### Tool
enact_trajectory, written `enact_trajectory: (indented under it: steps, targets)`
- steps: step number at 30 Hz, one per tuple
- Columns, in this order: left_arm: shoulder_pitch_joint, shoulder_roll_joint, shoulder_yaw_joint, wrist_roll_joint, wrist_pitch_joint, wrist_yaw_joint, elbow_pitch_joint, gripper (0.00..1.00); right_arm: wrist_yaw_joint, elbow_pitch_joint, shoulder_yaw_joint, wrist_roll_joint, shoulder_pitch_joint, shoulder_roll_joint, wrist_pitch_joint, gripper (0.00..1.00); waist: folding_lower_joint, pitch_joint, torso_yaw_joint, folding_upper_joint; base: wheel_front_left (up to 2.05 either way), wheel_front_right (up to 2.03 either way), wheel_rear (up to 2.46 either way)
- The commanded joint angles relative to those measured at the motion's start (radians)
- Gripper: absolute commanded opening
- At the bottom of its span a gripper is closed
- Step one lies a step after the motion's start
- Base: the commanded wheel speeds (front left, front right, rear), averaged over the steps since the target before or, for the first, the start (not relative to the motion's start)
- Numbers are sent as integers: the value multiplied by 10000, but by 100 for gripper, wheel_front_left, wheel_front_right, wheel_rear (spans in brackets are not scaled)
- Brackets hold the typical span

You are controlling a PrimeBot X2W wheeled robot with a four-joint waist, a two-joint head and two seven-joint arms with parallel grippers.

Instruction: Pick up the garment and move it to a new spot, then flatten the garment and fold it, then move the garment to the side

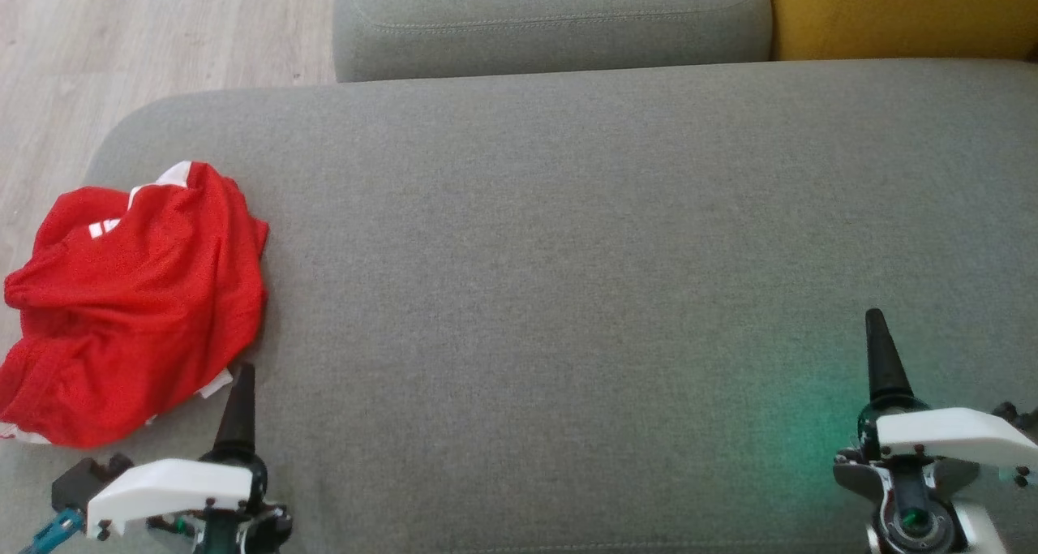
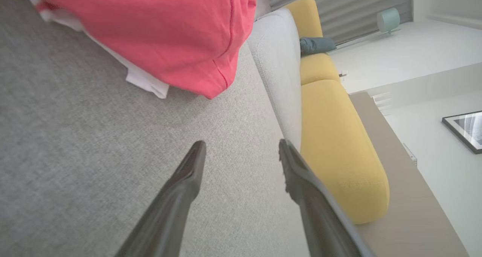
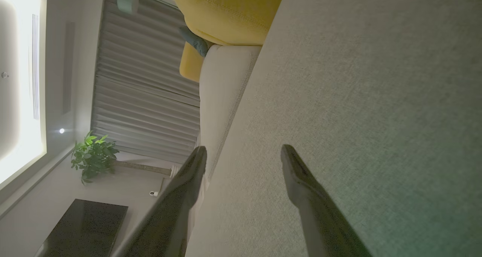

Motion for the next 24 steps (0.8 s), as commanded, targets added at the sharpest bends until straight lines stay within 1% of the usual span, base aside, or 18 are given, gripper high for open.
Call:
enact_trajectory:
  steps: [1, 24]
  targets:
    - [-587, 117, 59, 279, -87, 45, -378, 100, 23, -345, 138, -262, -658, -128, -132, 100, 0, 2, -1, 0, 0, 0, 0]
    - [-908, 244, -432, 3396, -760, 516, -363, 100, 37, 54, 767, -3357, -1107, -136, -810, 100, 0, 90, -57, 0, 0, 0, 0]
